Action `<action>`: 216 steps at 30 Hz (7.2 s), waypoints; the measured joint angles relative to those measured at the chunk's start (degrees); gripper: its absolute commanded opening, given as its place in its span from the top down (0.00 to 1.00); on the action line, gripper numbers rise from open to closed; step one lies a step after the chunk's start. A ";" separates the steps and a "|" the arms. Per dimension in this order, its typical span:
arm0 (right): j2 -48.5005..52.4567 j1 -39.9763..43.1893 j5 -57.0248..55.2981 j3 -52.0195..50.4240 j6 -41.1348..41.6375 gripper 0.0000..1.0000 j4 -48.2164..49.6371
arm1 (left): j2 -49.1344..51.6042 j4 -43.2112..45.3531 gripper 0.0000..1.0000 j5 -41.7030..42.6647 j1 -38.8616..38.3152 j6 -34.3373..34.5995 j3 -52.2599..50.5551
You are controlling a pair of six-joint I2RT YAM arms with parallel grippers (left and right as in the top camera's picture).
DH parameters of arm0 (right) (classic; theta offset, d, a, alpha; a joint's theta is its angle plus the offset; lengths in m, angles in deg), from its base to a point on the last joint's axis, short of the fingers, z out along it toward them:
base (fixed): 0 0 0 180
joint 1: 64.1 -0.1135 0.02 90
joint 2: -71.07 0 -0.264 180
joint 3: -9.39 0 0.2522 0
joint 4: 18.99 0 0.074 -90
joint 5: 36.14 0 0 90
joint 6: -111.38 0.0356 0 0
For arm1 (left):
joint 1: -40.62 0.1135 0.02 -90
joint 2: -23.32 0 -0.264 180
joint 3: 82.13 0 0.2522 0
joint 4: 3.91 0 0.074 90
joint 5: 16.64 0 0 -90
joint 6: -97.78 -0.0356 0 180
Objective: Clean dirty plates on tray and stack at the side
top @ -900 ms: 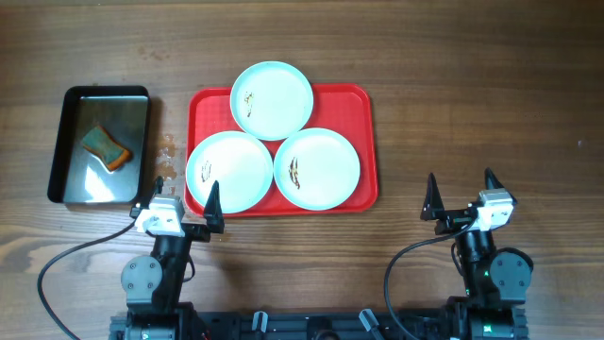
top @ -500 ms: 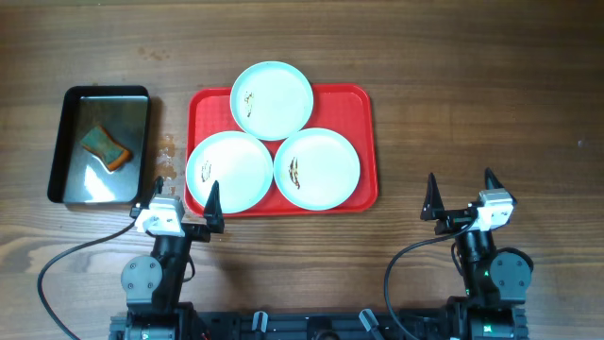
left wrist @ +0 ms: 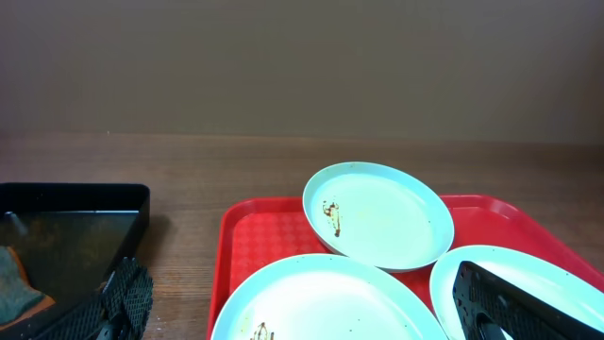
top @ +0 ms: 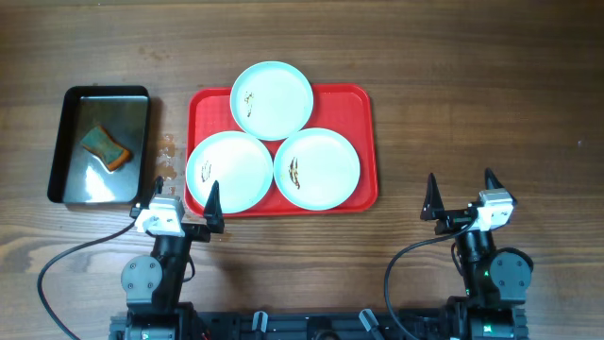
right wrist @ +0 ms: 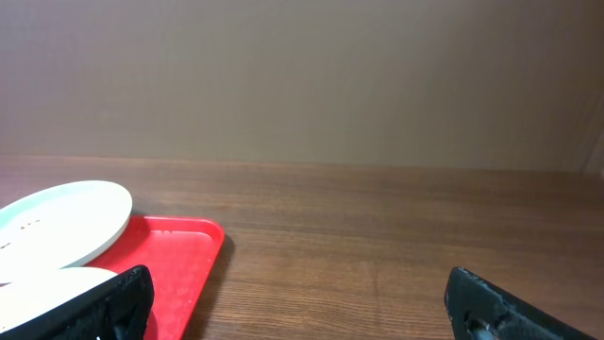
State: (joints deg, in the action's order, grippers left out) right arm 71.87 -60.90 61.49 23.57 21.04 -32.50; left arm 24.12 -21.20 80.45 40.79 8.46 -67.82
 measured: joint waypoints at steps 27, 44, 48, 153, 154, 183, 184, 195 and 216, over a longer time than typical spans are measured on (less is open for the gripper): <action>0.00 0.00 0.00 0.00 0.00 0.00 0.00 | -0.07 27.80 0.00 44.72 -0.11 44.39 0.37; 0.09 0.00 0.00 0.00 0.00 0.00 0.00 | 24.65 -45.90 0.00 9.79 3.23 20.79 44.63; 0.11 0.00 0.00 0.00 0.00 0.00 0.00 | 34.53 -45.68 0.00 15.93 3.23 20.76 46.12; 0.11 0.00 0.00 -0.02 0.00 0.00 -0.02 | 121.26 -34.60 0.73 -16.72 24.70 22.29 84.91; 0.11 0.00 0.00 -0.02 0.00 0.00 0.00 | 121.26 -34.64 0.00 -17.18 24.72 22.29 84.91; 0.11 0.00 0.00 -0.02 0.00 0.00 -0.02 | 120.74 -50.31 0.61 -13.77 24.83 22.43 85.94; 0.11 0.00 0.00 -0.02 0.00 0.00 0.00 | 120.74 -50.29 0.96 -13.70 24.83 22.34 85.99; 0.11 0.00 0.00 -0.02 0.00 0.00 -0.02 | 120.83 -45.46 0.26 -13.18 24.76 22.32 85.85; 0.11 0.00 0.00 -0.02 0.00 0.00 -0.02 | 109.11 -40.09 0.96 -7.52 24.76 22.27 84.76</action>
State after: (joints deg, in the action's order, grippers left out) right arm 71.98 -60.90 61.49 23.55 21.04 -32.52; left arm 133.23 -61.28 72.93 65.55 30.74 16.95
